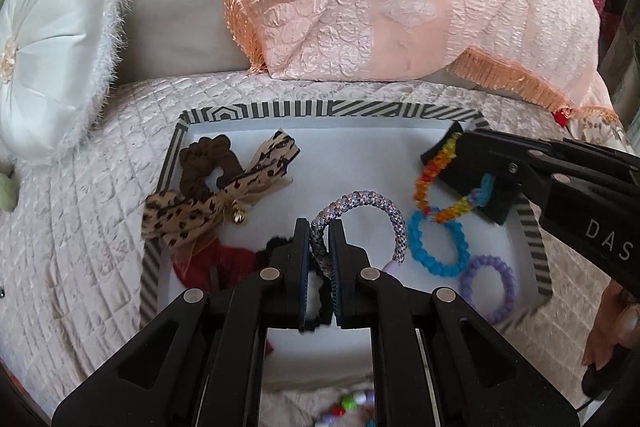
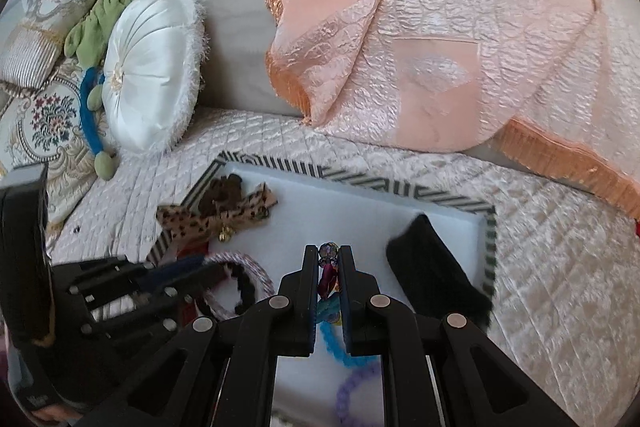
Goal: Organize jewelry
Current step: 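Carry the silver and rainbow bracelets into the tray and open both grippers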
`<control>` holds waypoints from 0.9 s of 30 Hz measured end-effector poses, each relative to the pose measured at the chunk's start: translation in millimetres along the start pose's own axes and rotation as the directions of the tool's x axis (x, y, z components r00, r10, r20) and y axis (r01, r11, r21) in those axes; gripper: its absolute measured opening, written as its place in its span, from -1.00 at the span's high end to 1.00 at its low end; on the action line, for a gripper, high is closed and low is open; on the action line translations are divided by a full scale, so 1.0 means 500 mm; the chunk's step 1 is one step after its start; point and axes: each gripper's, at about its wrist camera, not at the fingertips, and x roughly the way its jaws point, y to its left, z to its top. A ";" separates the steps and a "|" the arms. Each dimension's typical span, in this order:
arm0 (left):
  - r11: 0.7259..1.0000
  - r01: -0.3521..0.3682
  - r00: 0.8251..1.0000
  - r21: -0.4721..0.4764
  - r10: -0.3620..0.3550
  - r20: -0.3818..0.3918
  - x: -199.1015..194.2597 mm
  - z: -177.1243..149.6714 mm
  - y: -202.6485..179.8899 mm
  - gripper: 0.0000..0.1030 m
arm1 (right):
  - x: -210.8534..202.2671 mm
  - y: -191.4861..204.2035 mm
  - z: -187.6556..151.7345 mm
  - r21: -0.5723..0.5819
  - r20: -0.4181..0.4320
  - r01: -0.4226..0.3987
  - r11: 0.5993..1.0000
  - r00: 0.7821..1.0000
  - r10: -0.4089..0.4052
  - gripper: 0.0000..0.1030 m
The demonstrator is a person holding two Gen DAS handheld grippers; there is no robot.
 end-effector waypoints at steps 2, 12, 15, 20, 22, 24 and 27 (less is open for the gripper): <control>1.000 0.002 1.000 -0.013 -0.002 -0.012 0.019 0.012 0.001 0.84 | 0.015 -0.002 0.010 0.013 0.003 -0.015 1.000 1.000 0.015 0.83; 0.999 -0.049 0.997 -0.023 0.048 -0.058 0.096 0.033 0.011 0.84 | 0.119 -0.054 0.018 0.049 -0.069 0.055 0.997 0.996 -0.051 0.83; 0.998 -0.060 0.996 -0.024 0.058 -0.067 0.115 0.034 0.013 0.84 | 0.141 -0.075 0.008 0.056 -0.095 0.077 0.996 0.993 -0.071 0.83; 0.997 -0.078 0.995 -0.022 0.076 -0.072 0.134 0.035 0.015 0.84 | 0.162 -0.078 0.007 0.061 -0.097 0.072 0.996 0.993 -0.066 0.83; 0.996 -0.081 0.994 -0.023 0.079 -0.071 0.137 0.036 0.017 0.84 | 0.169 -0.072 0.009 0.050 -0.097 0.065 0.997 0.993 -0.060 0.83; 0.996 -0.083 0.994 -0.022 0.081 -0.074 0.140 0.036 0.019 0.84 | 0.175 -0.068 0.010 0.043 -0.107 0.068 0.997 0.992 -0.063 0.83; 0.996 -0.083 0.994 -0.027 0.081 -0.073 0.141 0.037 0.021 0.83 | 0.176 -0.068 0.012 0.047 -0.107 0.070 0.996 0.992 -0.064 0.83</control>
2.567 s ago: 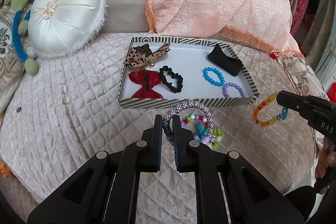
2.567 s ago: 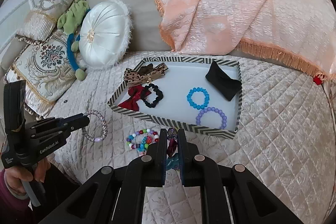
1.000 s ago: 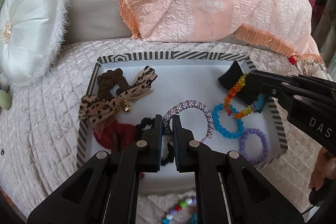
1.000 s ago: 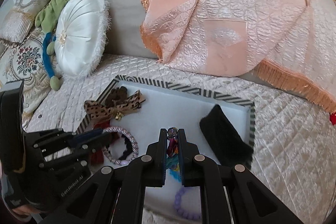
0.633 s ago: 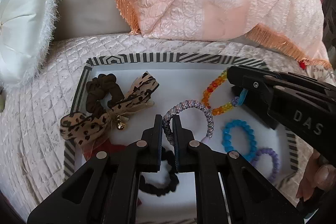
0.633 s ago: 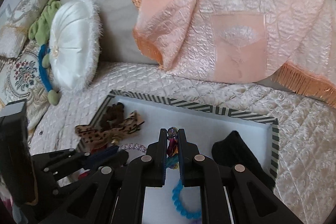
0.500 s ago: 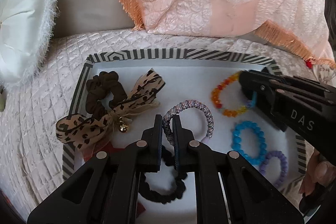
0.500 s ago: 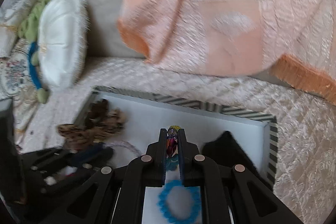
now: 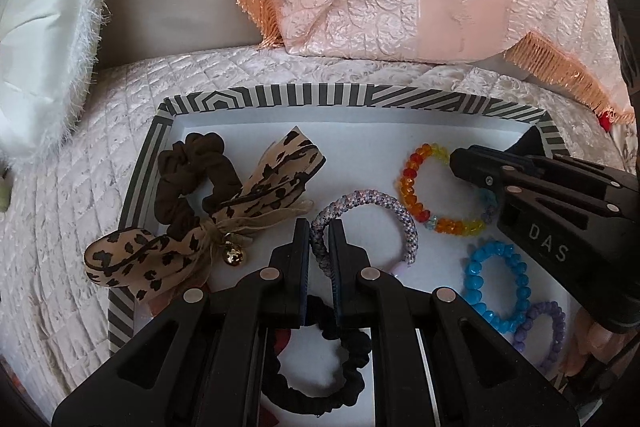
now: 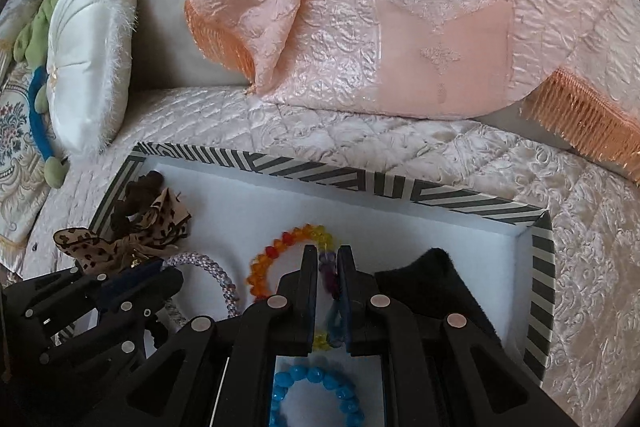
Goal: Organize jewelry
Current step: 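Carry the silver and rainbow bracelets into the tray and open both grippers, then move both grippers back toward the last bracelets beside the tray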
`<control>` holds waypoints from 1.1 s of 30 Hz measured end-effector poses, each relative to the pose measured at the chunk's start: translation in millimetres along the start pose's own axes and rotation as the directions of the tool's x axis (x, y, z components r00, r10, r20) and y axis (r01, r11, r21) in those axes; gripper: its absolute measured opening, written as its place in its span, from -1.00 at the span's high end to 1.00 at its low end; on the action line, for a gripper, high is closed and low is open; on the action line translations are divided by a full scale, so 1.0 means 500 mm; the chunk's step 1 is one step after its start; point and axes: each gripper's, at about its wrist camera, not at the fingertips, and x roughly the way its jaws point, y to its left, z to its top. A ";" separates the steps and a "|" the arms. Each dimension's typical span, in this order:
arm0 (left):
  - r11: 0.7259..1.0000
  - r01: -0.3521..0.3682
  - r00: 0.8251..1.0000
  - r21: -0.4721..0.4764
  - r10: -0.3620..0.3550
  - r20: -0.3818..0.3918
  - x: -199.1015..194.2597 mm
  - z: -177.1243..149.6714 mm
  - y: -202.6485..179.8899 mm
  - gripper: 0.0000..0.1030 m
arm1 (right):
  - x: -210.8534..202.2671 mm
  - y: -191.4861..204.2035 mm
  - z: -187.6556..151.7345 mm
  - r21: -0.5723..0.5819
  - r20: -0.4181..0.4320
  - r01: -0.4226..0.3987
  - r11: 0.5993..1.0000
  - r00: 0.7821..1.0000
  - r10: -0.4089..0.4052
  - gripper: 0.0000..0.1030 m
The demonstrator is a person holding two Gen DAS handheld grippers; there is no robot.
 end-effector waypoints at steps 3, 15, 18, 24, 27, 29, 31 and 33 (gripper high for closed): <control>1.000 -0.009 1.000 -0.002 0.009 -0.010 0.000 -0.002 0.000 0.82 | -0.005 0.002 -0.003 -0.015 0.017 0.013 1.000 1.000 -0.013 0.71; 1.000 -0.003 1.000 -0.002 0.003 0.015 -0.029 -0.016 0.003 0.07 | -0.064 0.013 -0.027 -0.036 0.091 0.013 0.999 0.996 -0.010 0.25; 1.000 0.005 1.000 -0.002 -0.005 0.019 -0.044 -0.030 0.004 0.06 | -0.089 0.022 -0.036 -0.048 0.116 0.014 0.999 0.993 -0.008 0.24; 1.000 0.016 0.999 -0.003 -0.016 0.038 -0.092 -0.061 0.005 0.06 | -0.146 0.028 -0.061 -0.014 0.158 0.016 1.000 0.987 -0.014 0.10; 1.000 0.025 0.998 -0.004 -0.025 0.051 -0.123 -0.082 0.007 0.06 | -0.176 0.024 -0.079 0.016 0.190 -0.023 1.000 0.982 0.019 -0.50; 1.000 0.026 0.998 -0.003 -0.026 0.061 -0.142 -0.095 0.009 0.06 | -0.194 0.027 -0.091 0.024 0.194 -0.031 0.999 0.981 0.026 -0.51; 1.000 0.026 0.997 -0.001 -0.026 0.066 -0.160 -0.110 0.010 0.06 | -0.211 0.033 -0.103 0.023 0.190 -0.023 0.999 0.982 0.019 -0.51; 1.000 0.026 0.997 0.002 -0.026 0.073 -0.182 -0.128 0.011 0.06 | -0.235 0.041 -0.121 0.016 0.198 -0.029 0.999 0.980 0.025 -0.51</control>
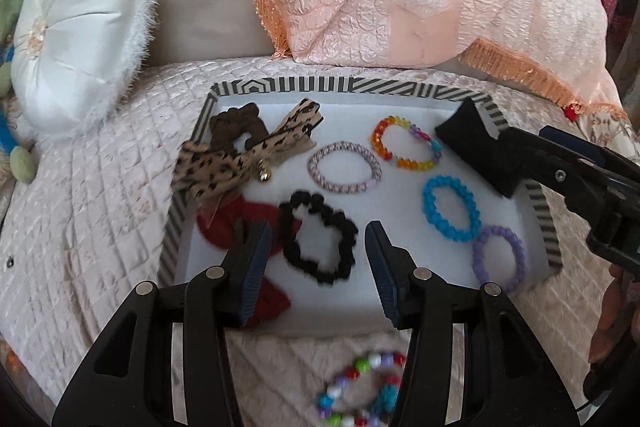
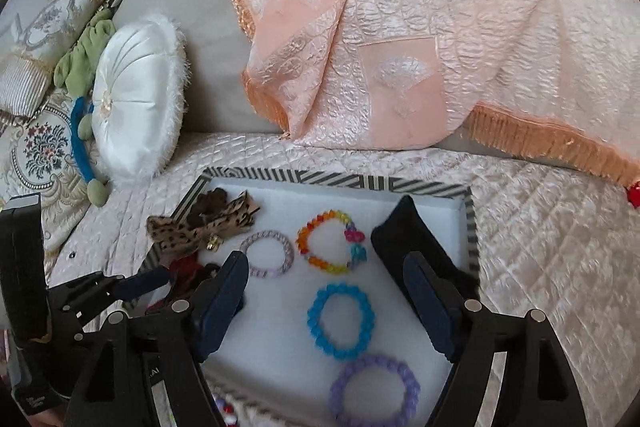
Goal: Organize jewelry
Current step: 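Move both grippers back toward the last bracelets beside the tray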
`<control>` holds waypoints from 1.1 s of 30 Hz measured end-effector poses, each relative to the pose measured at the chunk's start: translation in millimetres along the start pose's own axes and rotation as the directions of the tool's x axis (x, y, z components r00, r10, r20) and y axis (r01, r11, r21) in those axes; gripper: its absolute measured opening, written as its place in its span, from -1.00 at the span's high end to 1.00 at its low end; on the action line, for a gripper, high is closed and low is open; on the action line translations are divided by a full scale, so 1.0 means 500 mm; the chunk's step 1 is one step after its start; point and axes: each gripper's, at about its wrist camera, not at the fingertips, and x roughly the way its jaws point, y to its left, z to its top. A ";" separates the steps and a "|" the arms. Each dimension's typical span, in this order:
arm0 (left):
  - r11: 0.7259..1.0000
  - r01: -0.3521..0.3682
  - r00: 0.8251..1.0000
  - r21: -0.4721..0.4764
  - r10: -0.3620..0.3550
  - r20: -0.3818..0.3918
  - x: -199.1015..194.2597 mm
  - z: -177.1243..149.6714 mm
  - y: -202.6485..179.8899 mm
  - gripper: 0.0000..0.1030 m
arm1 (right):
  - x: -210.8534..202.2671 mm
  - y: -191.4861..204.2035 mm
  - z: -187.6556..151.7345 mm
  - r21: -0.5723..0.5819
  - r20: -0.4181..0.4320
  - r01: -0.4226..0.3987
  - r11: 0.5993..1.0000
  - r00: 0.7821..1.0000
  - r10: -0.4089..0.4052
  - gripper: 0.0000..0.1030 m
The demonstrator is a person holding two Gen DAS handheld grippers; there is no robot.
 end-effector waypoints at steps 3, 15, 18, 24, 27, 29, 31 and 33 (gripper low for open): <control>1.000 0.004 1.000 0.003 -0.004 0.010 -0.031 -0.023 -0.001 0.06 | -0.037 0.016 -0.021 -0.009 0.011 0.002 1.000 1.000 -0.002 -0.51; 1.000 0.018 1.000 -0.004 -0.018 0.017 -0.133 -0.131 0.001 0.06 | -0.158 0.066 -0.127 -0.017 0.031 0.019 1.000 0.999 -0.018 -0.51; 1.000 0.012 1.000 -0.001 -0.012 0.024 -0.157 -0.161 0.003 0.05 | -0.184 0.070 -0.157 -0.004 0.032 0.020 1.000 0.999 -0.020 -0.52; 1.000 -0.002 0.999 0.008 0.001 0.034 -0.192 -0.205 0.009 0.03 | -0.218 0.085 -0.218 -0.012 0.004 0.046 0.999 0.999 -0.046 -0.52; 1.000 -0.001 0.999 0.003 0.001 0.036 -0.204 -0.224 0.013 0.03 | -0.234 0.094 -0.239 -0.016 0.005 0.040 0.999 0.999 -0.040 -0.52; 1.000 -0.001 0.999 0.002 0.001 0.038 -0.213 -0.237 0.015 0.03 | -0.242 0.100 -0.250 -0.024 0.004 0.042 0.999 0.999 -0.041 -0.52; 1.000 -0.002 0.999 0.006 0.002 0.039 -0.219 -0.247 0.017 0.03 | -0.247 0.108 -0.262 -0.037 0.004 0.049 0.998 0.999 -0.049 -0.52; 1.000 -0.004 0.999 0.009 0.003 0.041 -0.227 -0.257 0.020 0.03 | -0.250 0.116 -0.272 -0.046 0.000 0.053 0.998 0.999 -0.053 -0.52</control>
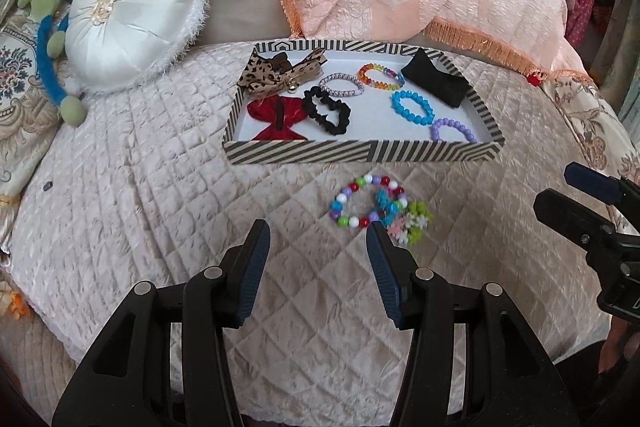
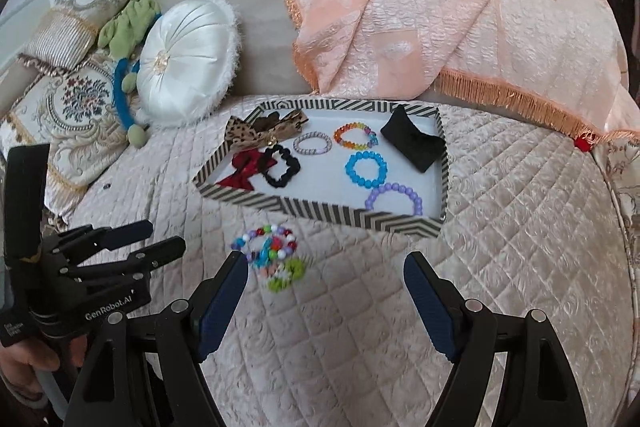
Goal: Organize jewelry
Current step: 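Move both grippers back toward the last bracelets beside the tray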
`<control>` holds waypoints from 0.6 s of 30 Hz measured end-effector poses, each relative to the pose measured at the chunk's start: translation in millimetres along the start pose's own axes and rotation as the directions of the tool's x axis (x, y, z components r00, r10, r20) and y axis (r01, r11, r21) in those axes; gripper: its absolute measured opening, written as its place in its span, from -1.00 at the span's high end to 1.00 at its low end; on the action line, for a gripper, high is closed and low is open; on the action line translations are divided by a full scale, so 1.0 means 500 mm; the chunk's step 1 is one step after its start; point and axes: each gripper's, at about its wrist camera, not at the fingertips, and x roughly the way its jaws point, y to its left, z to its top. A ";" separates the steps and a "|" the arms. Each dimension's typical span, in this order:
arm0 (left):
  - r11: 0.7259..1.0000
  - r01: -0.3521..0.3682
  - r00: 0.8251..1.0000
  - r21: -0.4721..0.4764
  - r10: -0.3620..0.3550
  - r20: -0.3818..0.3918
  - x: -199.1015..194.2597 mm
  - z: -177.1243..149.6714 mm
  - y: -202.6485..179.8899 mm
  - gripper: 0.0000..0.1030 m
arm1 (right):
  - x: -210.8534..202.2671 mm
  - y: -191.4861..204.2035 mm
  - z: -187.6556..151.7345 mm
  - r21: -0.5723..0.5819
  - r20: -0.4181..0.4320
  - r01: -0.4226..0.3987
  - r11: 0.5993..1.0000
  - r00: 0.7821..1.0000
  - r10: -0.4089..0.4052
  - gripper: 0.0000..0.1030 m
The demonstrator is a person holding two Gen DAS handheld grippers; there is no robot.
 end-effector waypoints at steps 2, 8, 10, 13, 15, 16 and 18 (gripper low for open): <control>1.000 0.006 1.000 -0.007 -0.006 0.001 -0.006 -0.008 0.006 0.03 | -0.002 0.004 -0.007 0.000 -0.004 -0.005 1.000 1.000 0.005 -0.52; 0.998 0.035 0.999 -0.057 -0.036 -0.009 -0.013 -0.023 0.032 0.03 | -0.001 0.019 -0.023 -0.012 -0.019 -0.011 1.000 1.000 0.010 -0.52; 0.996 0.045 0.999 -0.075 -0.047 -0.017 -0.010 -0.026 0.041 0.03 | 0.004 0.025 -0.027 -0.030 -0.027 -0.005 1.000 1.000 0.005 -0.51; 0.993 0.063 0.997 -0.098 -0.066 -0.034 -0.001 -0.032 0.051 0.03 | 0.017 0.026 -0.033 -0.040 -0.041 0.001 0.999 0.999 -0.002 -0.52; 0.992 0.069 0.996 -0.105 -0.074 -0.046 0.008 -0.034 0.055 0.03 | 0.030 0.023 -0.037 -0.037 -0.055 -0.009 0.999 0.998 0.007 -0.51; 0.992 0.071 0.996 -0.108 -0.076 -0.051 0.012 -0.035 0.056 0.03 | 0.035 0.022 -0.039 -0.037 -0.060 -0.010 0.999 0.998 0.007 -0.51; 0.990 0.079 0.994 -0.118 -0.087 -0.059 0.020 -0.035 0.060 0.03 | 0.053 0.019 -0.043 -0.036 -0.077 -0.010 0.999 0.997 0.007 -0.51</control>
